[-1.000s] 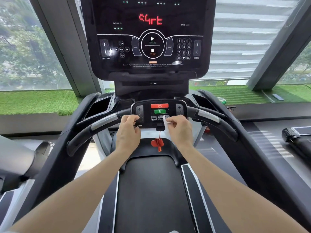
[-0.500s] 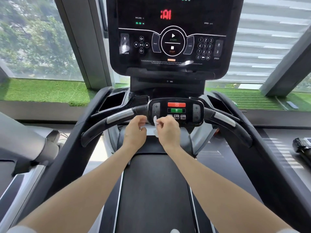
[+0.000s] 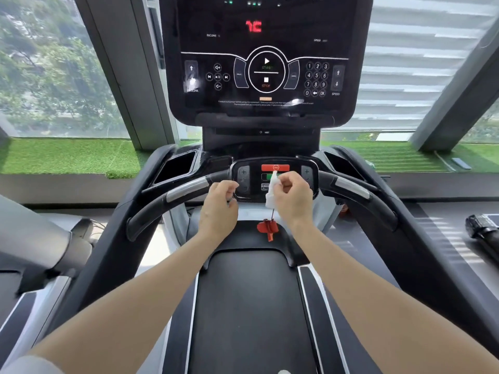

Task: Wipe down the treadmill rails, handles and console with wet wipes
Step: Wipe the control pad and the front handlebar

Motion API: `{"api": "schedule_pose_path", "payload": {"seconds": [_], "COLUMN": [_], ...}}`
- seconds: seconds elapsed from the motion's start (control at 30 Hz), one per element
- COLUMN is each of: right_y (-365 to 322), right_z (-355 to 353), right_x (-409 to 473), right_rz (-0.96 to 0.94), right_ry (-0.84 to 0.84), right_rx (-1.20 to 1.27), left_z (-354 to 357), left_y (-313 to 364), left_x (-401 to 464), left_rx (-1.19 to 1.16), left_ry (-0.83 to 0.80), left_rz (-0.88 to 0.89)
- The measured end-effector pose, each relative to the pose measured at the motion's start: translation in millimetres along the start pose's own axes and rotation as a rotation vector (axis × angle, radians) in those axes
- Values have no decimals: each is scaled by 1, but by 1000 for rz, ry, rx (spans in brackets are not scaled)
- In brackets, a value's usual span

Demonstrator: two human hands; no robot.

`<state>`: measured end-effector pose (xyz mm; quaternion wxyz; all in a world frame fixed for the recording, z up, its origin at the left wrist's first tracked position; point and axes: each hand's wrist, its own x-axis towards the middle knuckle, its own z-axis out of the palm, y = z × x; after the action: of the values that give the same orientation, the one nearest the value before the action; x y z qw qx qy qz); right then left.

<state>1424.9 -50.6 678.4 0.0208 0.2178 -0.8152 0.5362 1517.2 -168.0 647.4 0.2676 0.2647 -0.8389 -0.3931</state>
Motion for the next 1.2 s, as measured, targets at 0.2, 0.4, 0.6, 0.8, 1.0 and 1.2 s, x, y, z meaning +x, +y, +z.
{"api": "schedule_pose_path", "payload": {"seconds": [0.2,0.4,0.6,0.8,1.0,1.2], "right_y": [43,58,66,93,79,91], "right_z": [-51,-70,-63,-57,-70,-55], "right_x": [29,66,74,37,56,20], "right_rz": [223,329,366,492,443,513], "right_ry": [173,160,67,-88,136,-131], "right_rx": [20,63,11,6,75,136], "left_z": [34,67,81,84,80,85], "left_y": [36,59,64,56,56,60], "left_x": [-1,0,-4,-9,-9,-14], "left_rx": [98,168,245,252,250,187], "left_ry": [-78,-103,-99,-117,-120,-170], "left_rz": [161,184,154,119,131,169]}}
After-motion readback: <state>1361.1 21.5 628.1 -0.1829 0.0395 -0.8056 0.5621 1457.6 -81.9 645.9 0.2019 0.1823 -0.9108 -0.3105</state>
